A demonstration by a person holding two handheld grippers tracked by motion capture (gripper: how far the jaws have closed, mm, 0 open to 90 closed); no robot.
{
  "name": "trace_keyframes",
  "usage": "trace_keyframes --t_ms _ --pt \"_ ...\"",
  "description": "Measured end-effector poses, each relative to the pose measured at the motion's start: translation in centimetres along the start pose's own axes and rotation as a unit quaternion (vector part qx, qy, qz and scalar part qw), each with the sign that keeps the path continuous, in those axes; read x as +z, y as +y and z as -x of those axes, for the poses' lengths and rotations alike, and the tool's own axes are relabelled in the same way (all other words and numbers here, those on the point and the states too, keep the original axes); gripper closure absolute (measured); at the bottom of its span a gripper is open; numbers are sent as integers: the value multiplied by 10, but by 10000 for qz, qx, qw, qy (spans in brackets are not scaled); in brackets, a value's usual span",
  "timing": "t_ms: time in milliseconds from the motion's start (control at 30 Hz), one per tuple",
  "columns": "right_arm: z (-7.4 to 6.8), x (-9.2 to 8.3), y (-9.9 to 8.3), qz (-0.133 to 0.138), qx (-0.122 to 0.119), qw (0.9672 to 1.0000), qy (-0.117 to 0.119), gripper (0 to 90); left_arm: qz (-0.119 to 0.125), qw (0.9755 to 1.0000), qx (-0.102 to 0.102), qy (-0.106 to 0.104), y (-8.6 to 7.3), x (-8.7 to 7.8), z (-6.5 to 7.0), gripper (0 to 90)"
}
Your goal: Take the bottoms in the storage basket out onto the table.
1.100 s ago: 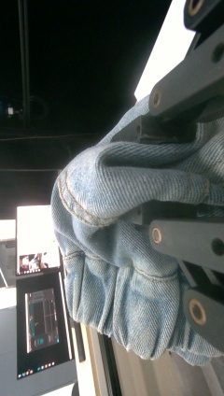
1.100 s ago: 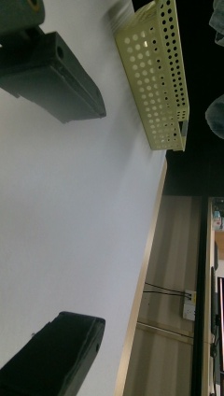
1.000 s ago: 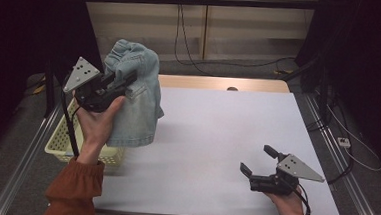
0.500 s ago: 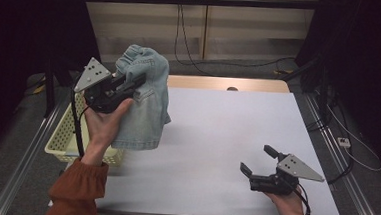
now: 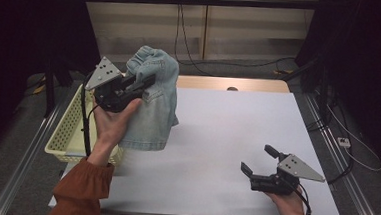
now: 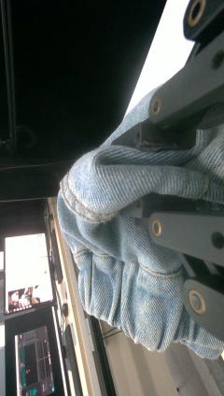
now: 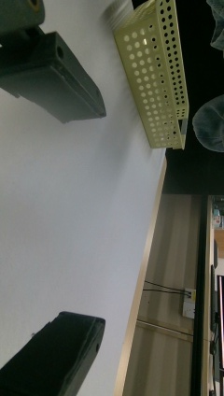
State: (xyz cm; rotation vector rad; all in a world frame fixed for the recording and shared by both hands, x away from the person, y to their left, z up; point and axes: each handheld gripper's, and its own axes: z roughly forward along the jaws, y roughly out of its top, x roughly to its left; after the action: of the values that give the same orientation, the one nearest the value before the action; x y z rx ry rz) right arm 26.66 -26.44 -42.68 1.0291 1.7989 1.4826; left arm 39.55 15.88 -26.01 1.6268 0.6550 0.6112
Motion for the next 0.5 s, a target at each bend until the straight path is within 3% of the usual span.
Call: trace_keyframes --t_ms 500 --pt "0 1 0 -19 -18 10000 8 15 -33 9998 -23 -194 1 17 9 742"
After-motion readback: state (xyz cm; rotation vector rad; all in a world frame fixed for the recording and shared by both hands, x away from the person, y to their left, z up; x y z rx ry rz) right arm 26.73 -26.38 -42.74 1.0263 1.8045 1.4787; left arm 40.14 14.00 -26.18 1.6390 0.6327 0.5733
